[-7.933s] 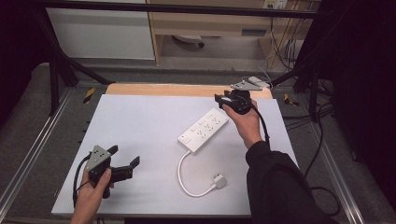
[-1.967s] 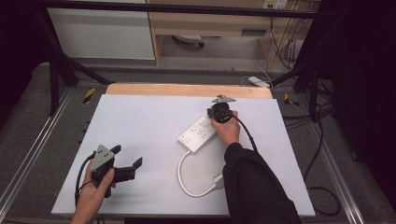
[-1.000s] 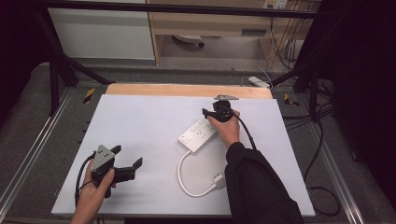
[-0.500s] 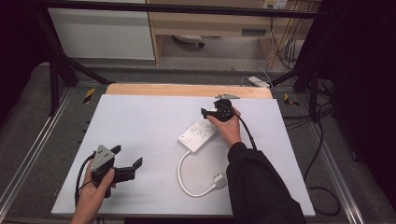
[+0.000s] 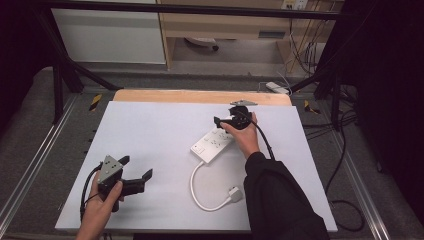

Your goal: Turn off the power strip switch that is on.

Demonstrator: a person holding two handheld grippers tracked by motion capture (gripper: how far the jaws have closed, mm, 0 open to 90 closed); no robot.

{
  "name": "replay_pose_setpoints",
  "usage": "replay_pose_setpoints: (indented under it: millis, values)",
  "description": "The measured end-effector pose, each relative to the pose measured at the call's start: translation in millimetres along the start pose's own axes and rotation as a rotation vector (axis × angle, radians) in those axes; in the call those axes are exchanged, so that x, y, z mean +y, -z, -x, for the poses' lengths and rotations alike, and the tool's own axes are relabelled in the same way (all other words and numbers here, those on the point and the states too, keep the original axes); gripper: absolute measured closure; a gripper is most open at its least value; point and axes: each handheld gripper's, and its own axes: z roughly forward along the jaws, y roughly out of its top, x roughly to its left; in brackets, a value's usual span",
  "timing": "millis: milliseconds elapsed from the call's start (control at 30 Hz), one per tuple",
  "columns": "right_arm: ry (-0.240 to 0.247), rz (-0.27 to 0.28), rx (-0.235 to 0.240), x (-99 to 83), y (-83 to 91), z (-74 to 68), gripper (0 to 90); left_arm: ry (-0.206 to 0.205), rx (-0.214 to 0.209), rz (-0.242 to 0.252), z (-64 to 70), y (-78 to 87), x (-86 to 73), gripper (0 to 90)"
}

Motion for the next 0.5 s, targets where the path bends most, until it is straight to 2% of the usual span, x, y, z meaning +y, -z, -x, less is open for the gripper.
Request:
replay_pose_setpoints:
  millis: [133, 500]
  values:
    - [0.000, -0.005, 0.018, 0.5, 1.6, 0.1, 2.5, 0.000, 0.000, 0.000, -0.1, 0.1, -0.1, 5.1]
    - [0.015, 0.020, -0.010, 6.8, 9.6, -3.4, 5.4, 0.000, -0.002, 0.000, 0.1, 0.1, -0.2, 5.0]
